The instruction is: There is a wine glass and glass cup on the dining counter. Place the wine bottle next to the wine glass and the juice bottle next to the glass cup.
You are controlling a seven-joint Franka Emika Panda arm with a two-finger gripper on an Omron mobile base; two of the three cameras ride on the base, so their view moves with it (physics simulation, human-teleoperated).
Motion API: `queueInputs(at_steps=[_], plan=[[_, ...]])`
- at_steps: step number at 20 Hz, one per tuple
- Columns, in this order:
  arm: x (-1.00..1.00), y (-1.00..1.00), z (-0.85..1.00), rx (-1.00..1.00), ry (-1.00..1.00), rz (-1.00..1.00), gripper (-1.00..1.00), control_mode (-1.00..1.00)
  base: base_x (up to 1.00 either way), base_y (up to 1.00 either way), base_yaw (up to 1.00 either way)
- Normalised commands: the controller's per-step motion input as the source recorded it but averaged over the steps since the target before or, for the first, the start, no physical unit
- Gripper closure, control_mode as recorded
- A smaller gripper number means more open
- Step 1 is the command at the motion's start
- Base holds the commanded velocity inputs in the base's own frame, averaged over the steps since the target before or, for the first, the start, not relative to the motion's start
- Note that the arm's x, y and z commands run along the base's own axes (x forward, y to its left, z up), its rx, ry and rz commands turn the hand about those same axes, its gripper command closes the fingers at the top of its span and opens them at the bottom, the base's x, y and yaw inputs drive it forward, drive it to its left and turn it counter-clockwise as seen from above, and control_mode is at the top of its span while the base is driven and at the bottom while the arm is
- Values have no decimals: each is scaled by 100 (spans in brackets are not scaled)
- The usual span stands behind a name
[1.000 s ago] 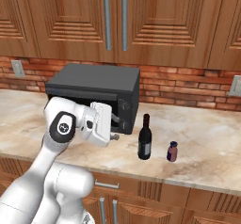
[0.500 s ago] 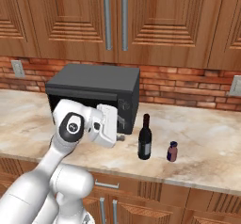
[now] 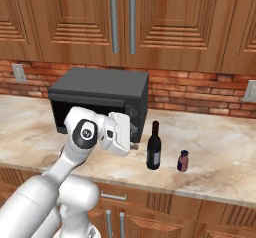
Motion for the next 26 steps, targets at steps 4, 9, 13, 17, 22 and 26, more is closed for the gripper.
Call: queueInputs(at_steps=[4,9,13,17,22,26], plan=[[19,-16,-13,0,4,0,-100,-100,0,0,0],[17,-14,-17,0,5,0,-100,-100,0,0,0],[15,-14,-15,0,1,0,-100,-100,0,0,0],[18,-12,-16,0,0,0,-100,-100,0,0,0],[21,-5,-15,0,0,0,-100,-100,0,0,0],[22,0,-11,0,1,0,-100,-100,0,0,0]])
